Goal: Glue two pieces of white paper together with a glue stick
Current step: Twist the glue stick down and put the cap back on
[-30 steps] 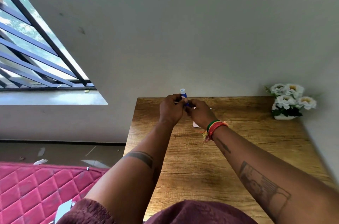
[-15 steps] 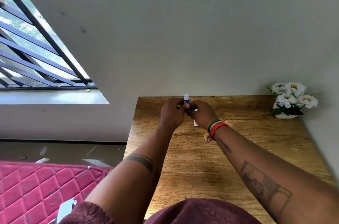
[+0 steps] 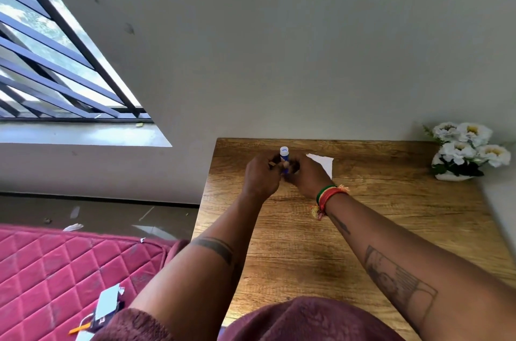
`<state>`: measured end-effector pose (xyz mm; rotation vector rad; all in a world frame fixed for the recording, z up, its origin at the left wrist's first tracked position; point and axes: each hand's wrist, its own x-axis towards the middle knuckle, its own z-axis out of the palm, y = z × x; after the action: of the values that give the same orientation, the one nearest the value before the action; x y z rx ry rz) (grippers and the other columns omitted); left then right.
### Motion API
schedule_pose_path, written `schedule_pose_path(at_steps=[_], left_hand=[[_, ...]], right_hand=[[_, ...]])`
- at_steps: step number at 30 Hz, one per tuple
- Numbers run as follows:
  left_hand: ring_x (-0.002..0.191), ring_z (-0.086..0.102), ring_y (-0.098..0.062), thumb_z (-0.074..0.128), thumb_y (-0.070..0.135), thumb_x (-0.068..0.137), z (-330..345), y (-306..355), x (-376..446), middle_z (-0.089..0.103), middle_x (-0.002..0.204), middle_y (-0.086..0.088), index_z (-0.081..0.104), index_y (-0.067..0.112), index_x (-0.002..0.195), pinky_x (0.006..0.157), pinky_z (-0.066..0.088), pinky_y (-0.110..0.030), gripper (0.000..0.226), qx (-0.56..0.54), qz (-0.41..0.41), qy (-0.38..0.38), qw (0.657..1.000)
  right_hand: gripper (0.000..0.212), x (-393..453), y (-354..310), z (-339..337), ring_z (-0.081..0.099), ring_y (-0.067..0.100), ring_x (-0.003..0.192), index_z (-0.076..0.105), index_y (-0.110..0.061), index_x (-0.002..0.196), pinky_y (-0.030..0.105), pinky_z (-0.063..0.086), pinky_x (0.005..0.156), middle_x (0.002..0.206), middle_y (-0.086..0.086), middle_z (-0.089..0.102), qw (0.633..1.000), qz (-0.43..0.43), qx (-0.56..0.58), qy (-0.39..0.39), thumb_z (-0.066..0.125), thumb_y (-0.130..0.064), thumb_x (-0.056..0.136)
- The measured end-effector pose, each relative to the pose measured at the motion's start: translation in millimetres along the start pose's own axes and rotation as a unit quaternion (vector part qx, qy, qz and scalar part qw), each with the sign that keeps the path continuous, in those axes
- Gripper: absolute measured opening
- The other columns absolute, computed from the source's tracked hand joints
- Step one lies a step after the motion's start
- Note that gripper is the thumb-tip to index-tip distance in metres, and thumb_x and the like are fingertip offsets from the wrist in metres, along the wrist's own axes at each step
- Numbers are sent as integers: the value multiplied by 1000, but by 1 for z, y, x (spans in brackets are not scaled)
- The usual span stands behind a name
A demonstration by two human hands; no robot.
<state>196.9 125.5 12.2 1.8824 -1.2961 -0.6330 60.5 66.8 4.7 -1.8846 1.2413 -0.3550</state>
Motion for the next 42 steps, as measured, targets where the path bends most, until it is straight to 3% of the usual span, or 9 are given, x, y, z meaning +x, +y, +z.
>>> schedule_pose_path(at_steps=[4,15,20,22,24,27,32,37,42], left_hand=[[72,59,-2,71,20,93,-8,-22,-3,66,84,11,73,22,96,60,39,-22,4,13,-33,56,998],[85,62,-12,60,26,99,-18,-75,-10,68,97,4,68,22,105,63,40,-20,11,2,-151,93,984],[92,63,-20,56,26,99,-15,-89,-10,68,102,-3,69,19,108,77,51,-37,17,14,-168,58,984],[97,64,-21,56,24,100,-14,-90,-10,69,107,-6,70,17,112,85,54,-40,20,6,-175,52,983],[96,64,-20,57,20,99,-13,-90,-8,70,107,-5,70,14,113,85,55,-39,20,-9,-174,58,983],[92,65,-18,57,18,100,-12,-87,-6,69,97,3,70,17,110,83,55,-37,17,-35,-178,60,982],[89,69,-15,59,24,101,-10,-86,2,72,94,5,70,22,103,80,58,-39,11,-72,-179,63,979],[83,65,-13,61,23,100,1,-76,10,70,91,8,71,20,108,66,47,-23,14,-17,-147,63,987],[84,64,-14,62,21,99,9,-67,12,73,103,-1,70,16,116,64,45,-21,20,43,-109,28,993]], right_hand=[[28,9,7,10,67,25,100,63,-20,120,31,50,81,112,2,70,999,29,-19,-15,60,-15,92],[29,32,9,44,60,12,92,65,-21,116,21,41,68,101,-6,64,998,55,-4,-37,73,-30,91],[34,43,-1,71,57,7,76,67,-23,127,21,41,59,86,-8,64,998,32,3,-53,69,-31,94],[34,48,-6,81,64,13,89,65,-26,132,27,53,74,105,-2,72,996,41,19,-71,62,-31,99],[32,52,-11,90,66,19,109,67,-27,131,34,54,92,126,-1,70,995,58,32,-80,55,-30,102],[26,56,-15,99,67,18,100,73,-27,117,30,51,84,115,-3,73,993,87,36,-71,53,-30,102],[2,65,-12,96,72,20,89,68,-26,93,42,61,81,96,-2,74,978,167,121,-42,70,-26,92],[29,69,-4,70,72,22,90,64,-18,113,48,61,85,107,7,73,946,203,249,35,74,-17,87],[19,69,-5,38,73,27,95,69,-10,113,45,59,93,101,8,75,930,134,341,30,66,-7,95]])
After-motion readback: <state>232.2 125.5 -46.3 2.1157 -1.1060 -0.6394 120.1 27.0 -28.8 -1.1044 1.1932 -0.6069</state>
